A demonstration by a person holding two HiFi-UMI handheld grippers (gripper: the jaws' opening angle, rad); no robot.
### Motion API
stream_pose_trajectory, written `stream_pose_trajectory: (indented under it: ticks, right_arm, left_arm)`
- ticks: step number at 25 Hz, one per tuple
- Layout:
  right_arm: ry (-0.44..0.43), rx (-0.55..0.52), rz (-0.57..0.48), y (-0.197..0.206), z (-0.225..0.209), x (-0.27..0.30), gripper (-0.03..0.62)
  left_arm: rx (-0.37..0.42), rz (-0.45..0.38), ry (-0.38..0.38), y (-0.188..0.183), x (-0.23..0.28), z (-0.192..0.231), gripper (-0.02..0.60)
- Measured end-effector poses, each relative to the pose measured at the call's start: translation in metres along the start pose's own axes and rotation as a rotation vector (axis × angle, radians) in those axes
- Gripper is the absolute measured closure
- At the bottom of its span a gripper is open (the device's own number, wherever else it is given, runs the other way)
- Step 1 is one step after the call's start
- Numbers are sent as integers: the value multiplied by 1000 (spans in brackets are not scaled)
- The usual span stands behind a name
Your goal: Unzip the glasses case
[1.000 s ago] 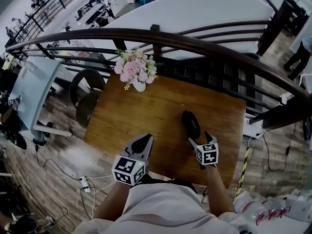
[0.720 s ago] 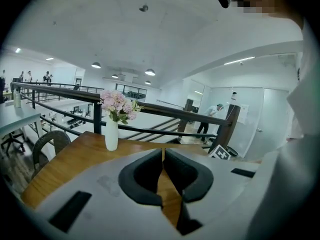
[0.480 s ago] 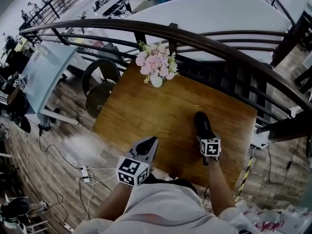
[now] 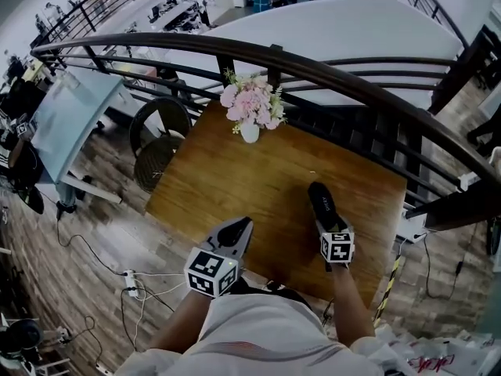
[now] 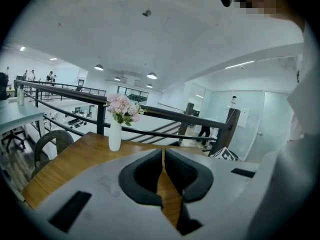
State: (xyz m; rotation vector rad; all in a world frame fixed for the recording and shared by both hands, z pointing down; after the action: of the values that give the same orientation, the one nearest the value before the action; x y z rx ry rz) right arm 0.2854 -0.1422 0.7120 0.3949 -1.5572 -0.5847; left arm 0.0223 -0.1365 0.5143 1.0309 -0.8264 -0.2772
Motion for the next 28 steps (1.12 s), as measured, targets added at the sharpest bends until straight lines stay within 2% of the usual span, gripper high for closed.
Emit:
stream_pose_trajectory:
  ticks: [4, 13, 18, 25, 28]
  right_arm:
    - [8, -20, -96, -23, -1, -36, 263]
    - [22, -41, -389, -93, -9, -149, 261]
    - [7, -74, -485, -111, -1, -194, 263]
    - [-73, -150, -586, -118, 26, -228, 261]
    - [-98, -170, -618, -121, 32, -238, 261]
  left_arm:
    - [11, -17, 27, -8, 9, -6, 554]
    - [57, -73, 64, -37, 18, -30, 555]
    - [76, -96, 80, -47, 19, -42, 555]
    - [44, -94, 220, -56, 22, -65, 554]
    - [-4, -108, 315, -62, 21, -76, 531]
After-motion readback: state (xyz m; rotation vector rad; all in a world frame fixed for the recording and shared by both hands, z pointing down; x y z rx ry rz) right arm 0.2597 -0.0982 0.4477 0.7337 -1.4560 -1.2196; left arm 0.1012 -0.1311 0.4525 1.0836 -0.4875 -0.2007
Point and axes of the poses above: the fingertips, and each gripper's own axes: x forward along the fingers, z to its left, y out of its underside, the point moved 1 cm from there along -x, backward along the fingers, and after that the axes turned 9 degrees about z, right-handed, at the moved point
